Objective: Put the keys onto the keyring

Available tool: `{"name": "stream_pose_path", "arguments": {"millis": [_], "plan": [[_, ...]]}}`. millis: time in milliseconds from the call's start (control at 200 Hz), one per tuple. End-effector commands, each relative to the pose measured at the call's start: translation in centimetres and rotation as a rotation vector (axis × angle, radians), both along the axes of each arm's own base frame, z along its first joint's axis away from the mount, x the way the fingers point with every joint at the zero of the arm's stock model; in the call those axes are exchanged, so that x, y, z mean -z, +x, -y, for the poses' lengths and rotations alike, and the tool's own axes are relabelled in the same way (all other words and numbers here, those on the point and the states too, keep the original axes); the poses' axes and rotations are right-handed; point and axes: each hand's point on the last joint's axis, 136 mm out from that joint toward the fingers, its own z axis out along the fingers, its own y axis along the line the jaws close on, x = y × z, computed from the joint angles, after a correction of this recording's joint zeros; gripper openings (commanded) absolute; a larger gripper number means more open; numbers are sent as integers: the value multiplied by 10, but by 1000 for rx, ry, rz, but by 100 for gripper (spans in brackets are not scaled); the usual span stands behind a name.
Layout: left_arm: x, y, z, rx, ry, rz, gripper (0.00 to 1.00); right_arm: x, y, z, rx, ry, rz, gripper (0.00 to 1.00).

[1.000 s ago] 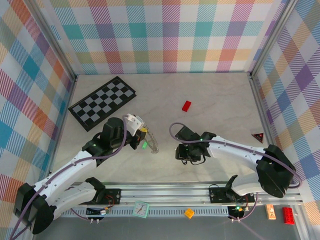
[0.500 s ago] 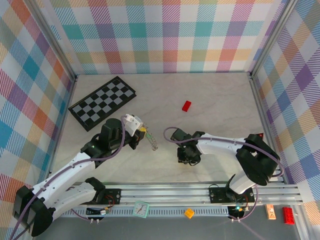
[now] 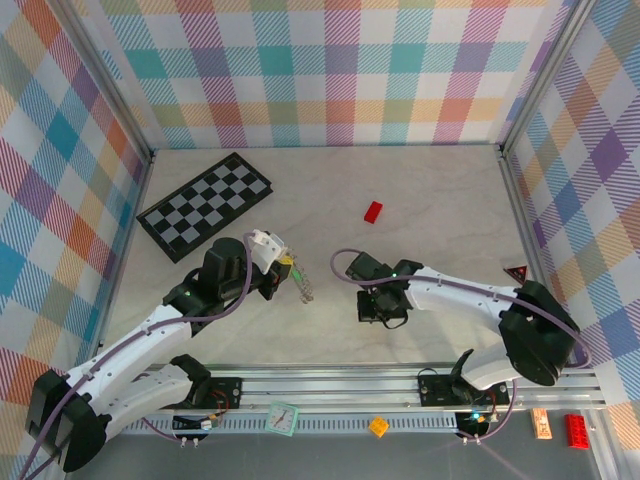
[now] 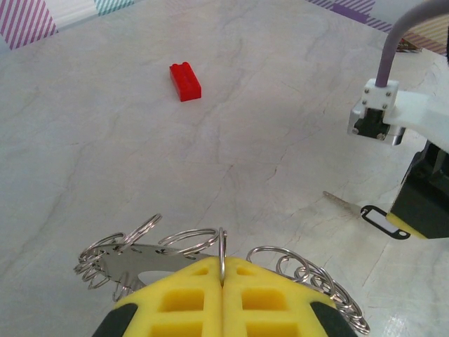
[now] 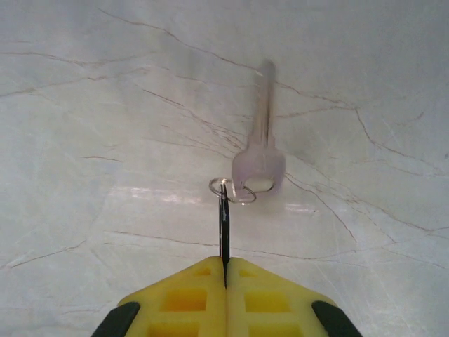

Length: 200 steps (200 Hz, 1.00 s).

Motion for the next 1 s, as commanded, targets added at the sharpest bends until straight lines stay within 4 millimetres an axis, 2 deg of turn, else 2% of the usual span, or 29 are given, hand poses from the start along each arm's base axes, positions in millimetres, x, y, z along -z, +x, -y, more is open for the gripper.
{"name": "stream_pose_path", "arguments": {"millis": [0, 180, 355, 420, 485, 670, 795, 905, 995], "plan": [[-17, 0, 7, 29, -38, 55, 0, -12, 2, -7, -59, 17, 7, 6], [-14, 0, 7, 34, -28, 53, 0, -10, 8, -18, -104, 20, -2, 5], [-13, 0, 7, 36, -25, 53, 0, -16, 6, -54, -196, 174, -33, 4], [-12, 0, 8, 38, -25, 53, 0, -19, 2, -61, -219, 218, -47, 4], [-11, 1, 9, 41, -25, 51, 0, -15, 2, -56, -210, 197, -50, 5], [-11, 3, 12, 50, -22, 49, 0, 14, 3, -20, -127, 80, -110, 6], [-10, 4, 13, 52, -19, 49, 0, 24, 1, -11, -106, 49, -135, 10], [-10, 4, 13, 51, -20, 49, 0, 24, 4, -1, -79, 4, -120, 26], [-10, 4, 12, 51, -17, 52, 0, 14, 8, 2, -68, -6, -87, 34]]}}
